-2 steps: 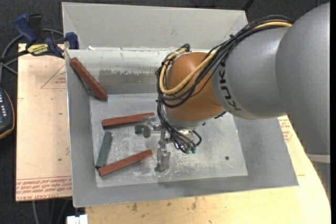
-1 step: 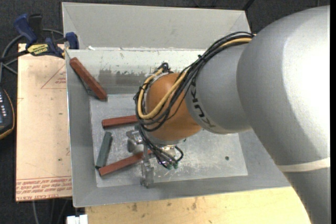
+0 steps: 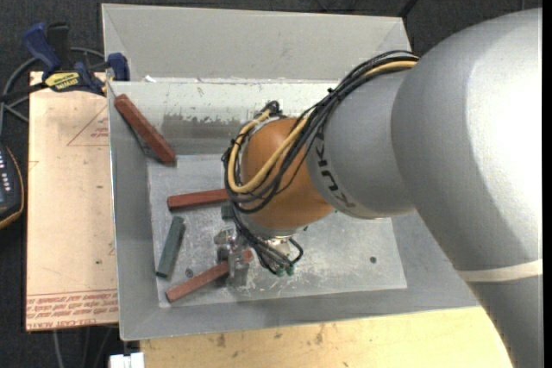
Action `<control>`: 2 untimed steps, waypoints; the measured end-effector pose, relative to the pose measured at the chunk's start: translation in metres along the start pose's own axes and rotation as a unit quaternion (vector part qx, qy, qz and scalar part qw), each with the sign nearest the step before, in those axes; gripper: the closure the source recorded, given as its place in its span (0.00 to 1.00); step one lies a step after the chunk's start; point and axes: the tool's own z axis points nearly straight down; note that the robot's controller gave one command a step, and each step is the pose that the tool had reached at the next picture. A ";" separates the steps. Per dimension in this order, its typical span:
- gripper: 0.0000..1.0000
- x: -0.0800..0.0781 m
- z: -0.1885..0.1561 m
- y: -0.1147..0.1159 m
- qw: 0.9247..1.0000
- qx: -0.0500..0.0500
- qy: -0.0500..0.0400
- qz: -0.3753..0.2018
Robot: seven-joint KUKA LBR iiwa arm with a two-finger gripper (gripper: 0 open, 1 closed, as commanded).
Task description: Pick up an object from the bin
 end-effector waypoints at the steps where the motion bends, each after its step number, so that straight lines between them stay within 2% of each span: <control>1: 1.00 -0.025 -0.001 0.046 0.945 0.000 -0.001 -0.328; 2: 1.00 -0.024 -0.130 0.050 0.949 0.001 -0.005 -0.315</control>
Offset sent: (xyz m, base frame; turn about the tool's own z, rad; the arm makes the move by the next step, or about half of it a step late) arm 0.0144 0.0481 0.0012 -0.6684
